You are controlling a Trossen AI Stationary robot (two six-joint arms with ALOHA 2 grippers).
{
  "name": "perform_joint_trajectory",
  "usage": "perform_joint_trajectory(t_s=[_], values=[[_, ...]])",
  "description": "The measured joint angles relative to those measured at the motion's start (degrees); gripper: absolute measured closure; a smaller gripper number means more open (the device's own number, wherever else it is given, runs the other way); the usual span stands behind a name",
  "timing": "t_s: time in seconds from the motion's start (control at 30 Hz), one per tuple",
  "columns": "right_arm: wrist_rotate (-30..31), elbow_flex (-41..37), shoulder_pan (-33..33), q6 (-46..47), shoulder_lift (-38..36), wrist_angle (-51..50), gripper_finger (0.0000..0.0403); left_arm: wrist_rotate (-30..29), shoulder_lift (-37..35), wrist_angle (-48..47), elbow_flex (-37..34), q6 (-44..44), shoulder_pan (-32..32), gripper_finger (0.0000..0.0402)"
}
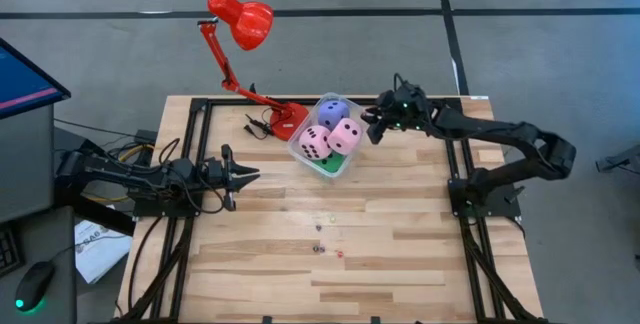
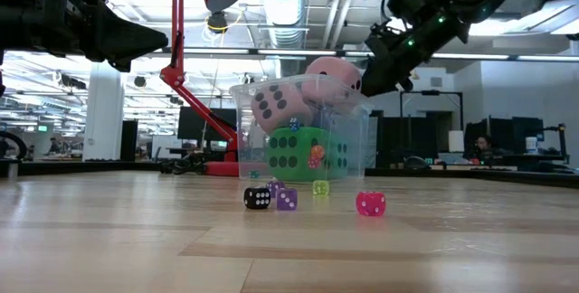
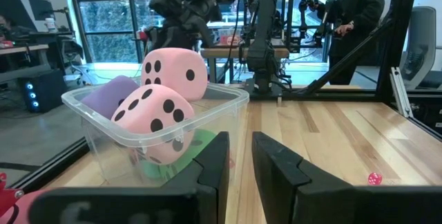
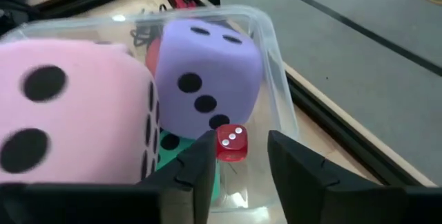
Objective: Pick & Place Dice
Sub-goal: Put the small red dice into the transparent bin
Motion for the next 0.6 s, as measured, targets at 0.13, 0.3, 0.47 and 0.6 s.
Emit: perform_joint_trajectory(t_s=[0.13, 0.3, 0.47, 0.6], values=[[0.2, 0.0, 0.0, 0.0, -1.5, -0.4, 0.0253, 0.0, 0.0, 0.0, 0.0, 0.0, 0.0, 0.0349], [0.2, 0.0, 0.0, 0.0, -2.1, -3.1, 0.0224, 0.0, 0.0, 0.0, 0.0, 0.0, 0.0, 0.0349], [0.2, 0.0, -0.3, 5.3, -2.1, -4.7, 0.0198, 0.0, 0.0, 0.3, 0.0, 0.0, 0.0, 0.0349], [0.5, 0.0, -0.8, 9.2, -2.1, -4.7, 0.0189, 0.0, 0.0, 0.4, 0.0, 0.0, 0.0, 0.0349]])
